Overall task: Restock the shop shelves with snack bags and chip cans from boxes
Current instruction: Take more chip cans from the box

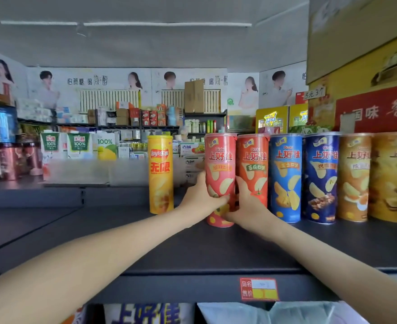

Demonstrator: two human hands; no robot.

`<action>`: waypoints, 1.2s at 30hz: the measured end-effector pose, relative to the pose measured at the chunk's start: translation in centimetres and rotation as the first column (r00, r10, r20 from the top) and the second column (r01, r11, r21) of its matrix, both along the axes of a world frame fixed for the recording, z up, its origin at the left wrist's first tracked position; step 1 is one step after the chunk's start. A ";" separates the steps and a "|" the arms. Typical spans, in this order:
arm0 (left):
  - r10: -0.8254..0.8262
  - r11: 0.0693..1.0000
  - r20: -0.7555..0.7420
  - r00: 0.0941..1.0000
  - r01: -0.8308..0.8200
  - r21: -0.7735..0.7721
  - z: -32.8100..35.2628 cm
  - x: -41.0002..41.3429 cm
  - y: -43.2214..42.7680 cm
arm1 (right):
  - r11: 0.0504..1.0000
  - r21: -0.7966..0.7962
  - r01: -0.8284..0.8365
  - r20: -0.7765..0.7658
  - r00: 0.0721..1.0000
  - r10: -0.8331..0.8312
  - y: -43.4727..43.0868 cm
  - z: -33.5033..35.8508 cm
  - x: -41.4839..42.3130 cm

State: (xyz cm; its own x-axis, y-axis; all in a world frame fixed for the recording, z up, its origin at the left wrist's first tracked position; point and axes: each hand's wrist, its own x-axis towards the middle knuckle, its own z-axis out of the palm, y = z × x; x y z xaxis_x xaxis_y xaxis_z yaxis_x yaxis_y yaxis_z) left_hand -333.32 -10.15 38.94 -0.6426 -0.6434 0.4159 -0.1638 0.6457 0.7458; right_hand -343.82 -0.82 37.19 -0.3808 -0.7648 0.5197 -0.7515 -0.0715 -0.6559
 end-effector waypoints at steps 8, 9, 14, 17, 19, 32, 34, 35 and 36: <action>-0.019 0.998 0.043 0.999 0.017 0.057 0.4 1.9 1.2 | 0.987 -0.005 0.159 -0.027 0.987 -0.159 1.5 0.3 3.1; -0.024 0.998 0.045 0.999 0.021 0.064 0.4 2.6 1.5 | 0.977 -0.025 0.210 -0.091 0.973 -0.211 2.0 0.1 4.0; -0.040 0.997 0.014 0.999 0.039 0.062 -0.1 9.0 4.2 | 0.928 -0.307 0.211 -0.222 0.932 -0.286 3.8 -2.2 11.0; -0.036 0.998 -0.074 0.997 0.039 0.038 -1.6 15.1 5.9 | 0.909 -0.379 0.172 -0.099 0.970 -0.224 4.4 -4.2 15.6; -0.023 0.999 -0.134 0.991 0.029 0.037 -3.6 19.4 6.9 | 0.912 -0.396 0.112 -0.037 0.990 -0.137 5.0 -5.9 19.0; 0.570 0.536 0.116 0.813 -0.476 0.698 -28.7 47.2 12.8 | 0.858 0.181 -0.480 0.414 0.829 0.377 3.8 -26.7 44.4; 0.686 0.318 0.118 0.718 -0.442 0.839 -32.2 51.8 13.6 | 0.799 0.264 -0.540 0.457 0.800 0.390 3.4 -29.6 48.4; 0.735 0.244 0.150 0.662 -0.464 0.852 -33.7 54.2 13.8 | 0.769 0.299 -0.565 0.488 0.783 0.386 3.1 -30.8 50.2; 0.755 0.190 0.205 0.622 -0.508 0.840 -34.8 56.5 14.2 | 0.741 0.333 -0.583 0.514 0.771 0.375 2.8 -32.0 52.1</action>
